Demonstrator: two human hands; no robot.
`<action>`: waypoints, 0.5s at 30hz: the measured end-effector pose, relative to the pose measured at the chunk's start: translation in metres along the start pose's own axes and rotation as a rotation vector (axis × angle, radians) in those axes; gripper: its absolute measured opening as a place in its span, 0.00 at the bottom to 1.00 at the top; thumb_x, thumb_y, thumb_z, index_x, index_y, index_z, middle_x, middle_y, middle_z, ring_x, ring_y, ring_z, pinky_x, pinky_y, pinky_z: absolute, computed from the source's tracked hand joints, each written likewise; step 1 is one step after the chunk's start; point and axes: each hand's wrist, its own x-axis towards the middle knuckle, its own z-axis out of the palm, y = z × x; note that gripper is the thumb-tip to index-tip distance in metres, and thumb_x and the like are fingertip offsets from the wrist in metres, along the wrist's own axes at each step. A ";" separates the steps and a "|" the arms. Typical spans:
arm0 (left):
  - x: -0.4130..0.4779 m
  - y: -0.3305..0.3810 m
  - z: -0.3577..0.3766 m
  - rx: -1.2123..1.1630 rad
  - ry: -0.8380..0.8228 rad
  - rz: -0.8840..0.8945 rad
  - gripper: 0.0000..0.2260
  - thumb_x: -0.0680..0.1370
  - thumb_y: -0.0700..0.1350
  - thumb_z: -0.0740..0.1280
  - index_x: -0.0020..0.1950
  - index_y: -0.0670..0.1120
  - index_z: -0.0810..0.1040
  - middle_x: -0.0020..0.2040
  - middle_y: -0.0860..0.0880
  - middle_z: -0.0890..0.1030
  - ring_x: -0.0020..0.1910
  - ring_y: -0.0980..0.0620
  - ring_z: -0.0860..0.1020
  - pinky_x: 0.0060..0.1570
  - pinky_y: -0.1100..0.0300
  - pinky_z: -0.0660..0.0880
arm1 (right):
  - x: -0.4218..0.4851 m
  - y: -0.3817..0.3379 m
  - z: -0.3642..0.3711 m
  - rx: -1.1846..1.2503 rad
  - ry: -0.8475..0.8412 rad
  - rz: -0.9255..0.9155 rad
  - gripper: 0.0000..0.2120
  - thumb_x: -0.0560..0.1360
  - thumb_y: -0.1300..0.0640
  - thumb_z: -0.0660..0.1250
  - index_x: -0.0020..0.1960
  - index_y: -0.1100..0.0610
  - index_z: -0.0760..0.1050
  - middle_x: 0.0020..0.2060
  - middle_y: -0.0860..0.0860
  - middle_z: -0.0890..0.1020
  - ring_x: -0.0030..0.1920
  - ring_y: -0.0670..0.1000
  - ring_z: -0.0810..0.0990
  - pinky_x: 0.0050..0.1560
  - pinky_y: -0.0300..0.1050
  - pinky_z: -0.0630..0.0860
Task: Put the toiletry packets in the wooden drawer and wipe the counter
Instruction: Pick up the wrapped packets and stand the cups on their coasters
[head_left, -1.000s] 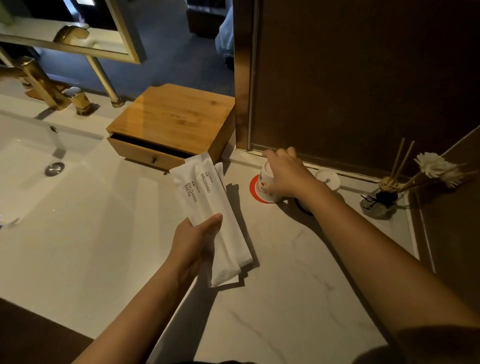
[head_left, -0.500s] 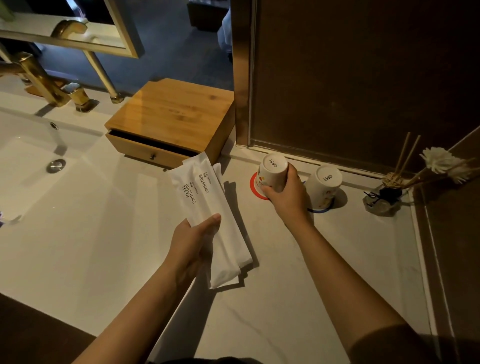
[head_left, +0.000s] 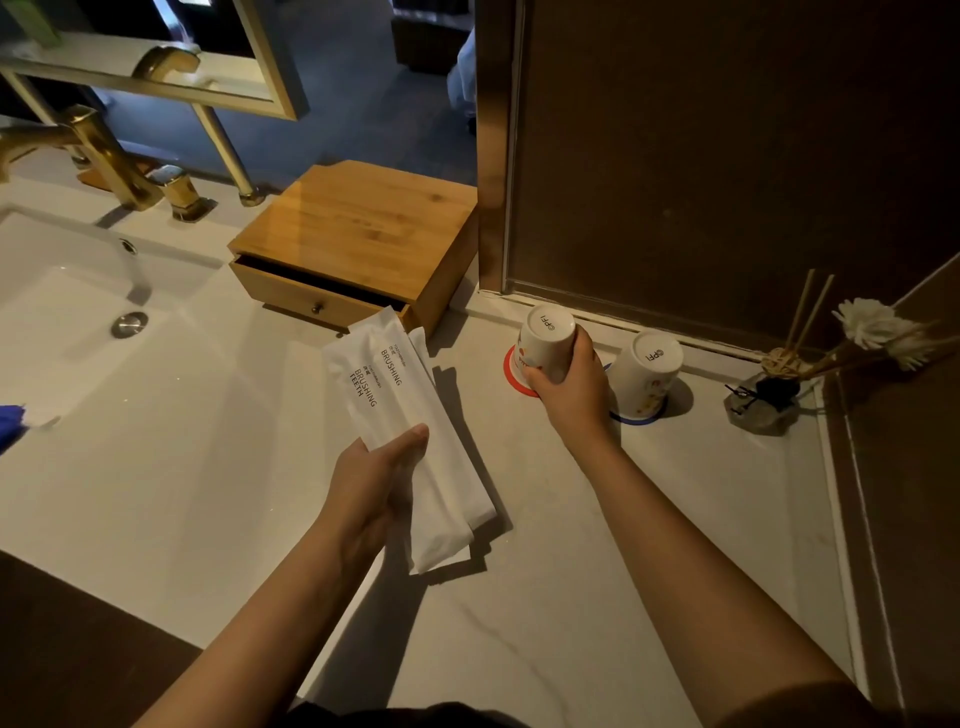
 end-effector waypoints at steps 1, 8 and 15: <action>0.000 0.001 -0.001 0.002 -0.002 0.000 0.14 0.74 0.39 0.69 0.57 0.49 0.71 0.49 0.46 0.79 0.49 0.42 0.79 0.49 0.41 0.75 | 0.000 -0.001 0.000 0.003 -0.001 0.001 0.35 0.71 0.52 0.71 0.73 0.52 0.58 0.71 0.53 0.68 0.70 0.58 0.67 0.68 0.61 0.65; -0.003 0.010 -0.014 -0.059 -0.022 0.002 0.10 0.74 0.38 0.68 0.51 0.51 0.74 0.49 0.46 0.80 0.50 0.42 0.79 0.53 0.39 0.74 | -0.019 -0.004 0.001 -0.112 -0.007 0.079 0.30 0.73 0.54 0.69 0.71 0.56 0.60 0.70 0.56 0.69 0.69 0.59 0.69 0.67 0.59 0.67; -0.008 0.010 -0.040 -0.130 0.022 -0.018 0.17 0.74 0.38 0.68 0.61 0.49 0.71 0.52 0.44 0.79 0.50 0.41 0.79 0.46 0.41 0.76 | -0.073 -0.025 0.024 -0.435 0.057 -0.062 0.25 0.77 0.52 0.62 0.70 0.57 0.60 0.72 0.56 0.63 0.70 0.56 0.63 0.68 0.52 0.65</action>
